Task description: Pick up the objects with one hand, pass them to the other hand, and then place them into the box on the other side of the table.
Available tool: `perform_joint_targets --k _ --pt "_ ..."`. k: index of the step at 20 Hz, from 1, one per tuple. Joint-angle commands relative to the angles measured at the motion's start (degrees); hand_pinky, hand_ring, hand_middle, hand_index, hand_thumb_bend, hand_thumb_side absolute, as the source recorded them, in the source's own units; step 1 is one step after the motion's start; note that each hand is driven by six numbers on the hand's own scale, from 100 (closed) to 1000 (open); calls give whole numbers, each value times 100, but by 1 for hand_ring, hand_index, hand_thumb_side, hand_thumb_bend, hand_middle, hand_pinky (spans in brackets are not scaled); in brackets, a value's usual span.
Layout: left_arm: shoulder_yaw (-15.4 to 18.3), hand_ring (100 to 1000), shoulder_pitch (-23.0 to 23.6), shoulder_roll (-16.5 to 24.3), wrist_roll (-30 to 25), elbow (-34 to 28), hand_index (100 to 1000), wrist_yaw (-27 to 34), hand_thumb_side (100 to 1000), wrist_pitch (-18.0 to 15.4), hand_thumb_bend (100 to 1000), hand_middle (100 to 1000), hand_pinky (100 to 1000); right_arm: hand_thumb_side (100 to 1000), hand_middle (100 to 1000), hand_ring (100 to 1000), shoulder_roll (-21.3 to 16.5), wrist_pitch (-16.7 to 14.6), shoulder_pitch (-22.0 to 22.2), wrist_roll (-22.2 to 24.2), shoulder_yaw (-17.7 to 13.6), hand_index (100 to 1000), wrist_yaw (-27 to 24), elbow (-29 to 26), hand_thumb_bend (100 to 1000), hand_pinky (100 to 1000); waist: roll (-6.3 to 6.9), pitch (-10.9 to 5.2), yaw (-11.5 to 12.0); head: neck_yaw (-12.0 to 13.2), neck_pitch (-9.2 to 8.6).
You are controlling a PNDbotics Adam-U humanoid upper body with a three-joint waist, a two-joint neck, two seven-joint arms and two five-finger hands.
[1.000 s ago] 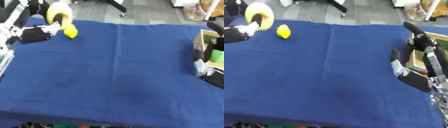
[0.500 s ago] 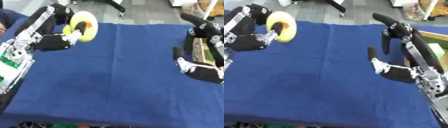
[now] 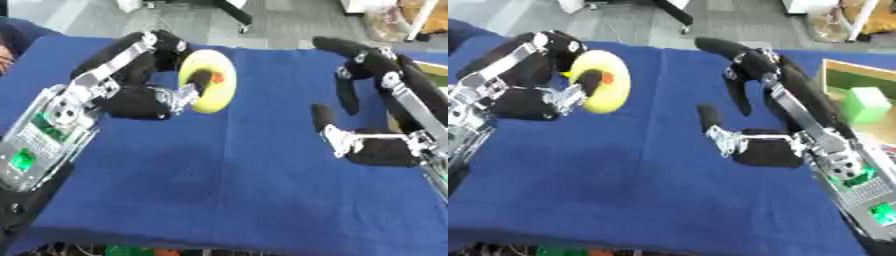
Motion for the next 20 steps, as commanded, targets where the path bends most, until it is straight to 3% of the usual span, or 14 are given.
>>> perform_joint_targets --k 1,8,20 --pt "-32 398 -161 21 -61 -99 467 164 301 -25 100 340 639 294 161 187 1 -2 -140 80 9 925 -118 -123 100 188 -68 -101 14 -20 -13" --pt "-133 402 -334 7 141 -99 473 324 299 39 100 349 641 296 143 168 80 58 -221 107 72 918 -132 -123 100 164 -78 -104 25 -17 -13" --pt "-296 403 -499 170 -138 -99 474 399 294 -65 100 350 642 288 103 100 43 -137 -241 187 68 885 -239 -123 100 100 -82 -83 7 11 -13"
